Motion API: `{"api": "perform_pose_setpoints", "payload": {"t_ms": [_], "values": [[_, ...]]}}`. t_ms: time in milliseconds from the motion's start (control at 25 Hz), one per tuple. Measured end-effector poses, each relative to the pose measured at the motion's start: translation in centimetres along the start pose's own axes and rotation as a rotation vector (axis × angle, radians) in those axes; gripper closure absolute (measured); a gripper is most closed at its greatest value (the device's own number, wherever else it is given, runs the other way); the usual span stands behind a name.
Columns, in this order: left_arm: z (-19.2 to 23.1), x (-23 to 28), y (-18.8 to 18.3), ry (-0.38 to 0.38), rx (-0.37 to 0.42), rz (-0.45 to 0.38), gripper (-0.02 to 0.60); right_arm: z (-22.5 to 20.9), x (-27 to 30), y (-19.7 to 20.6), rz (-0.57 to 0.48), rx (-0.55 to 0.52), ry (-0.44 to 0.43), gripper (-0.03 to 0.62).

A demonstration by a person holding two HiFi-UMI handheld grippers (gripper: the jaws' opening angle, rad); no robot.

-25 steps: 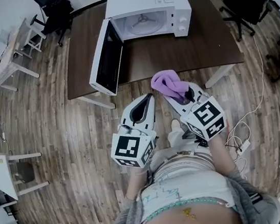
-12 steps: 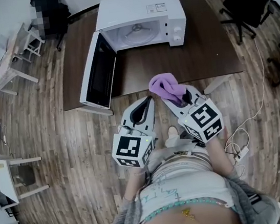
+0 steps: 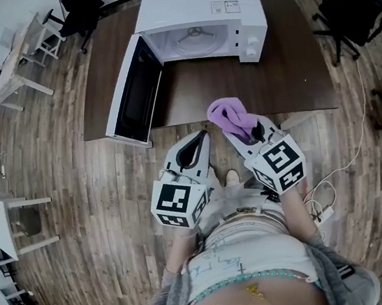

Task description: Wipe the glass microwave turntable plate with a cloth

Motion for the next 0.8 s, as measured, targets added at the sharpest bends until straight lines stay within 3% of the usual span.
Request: {"api": "perform_pose_setpoints", "payload": {"t_ms": [360, 800], "values": [[2.5, 3.1, -0.4, 0.049, -0.019, 0.009, 0.571, -2.2, 2.3, -0.6, 0.025, 0.014, 0.033, 0.482], [9.1, 9.0, -3.6, 0.170, 0.011, -0.043, 0.571, -6.1, 7.7, -4.5, 0.009, 0.006, 0.164, 0.482]]}}
Point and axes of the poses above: the fingertips, and each gripper's own axes: x forward along the fingers, z to its left, y out of its underside, the point moved 9 cm from there along -x, backward along the fingers, and after that the axes turned 1 degree about -y, right-handed, at the moved point
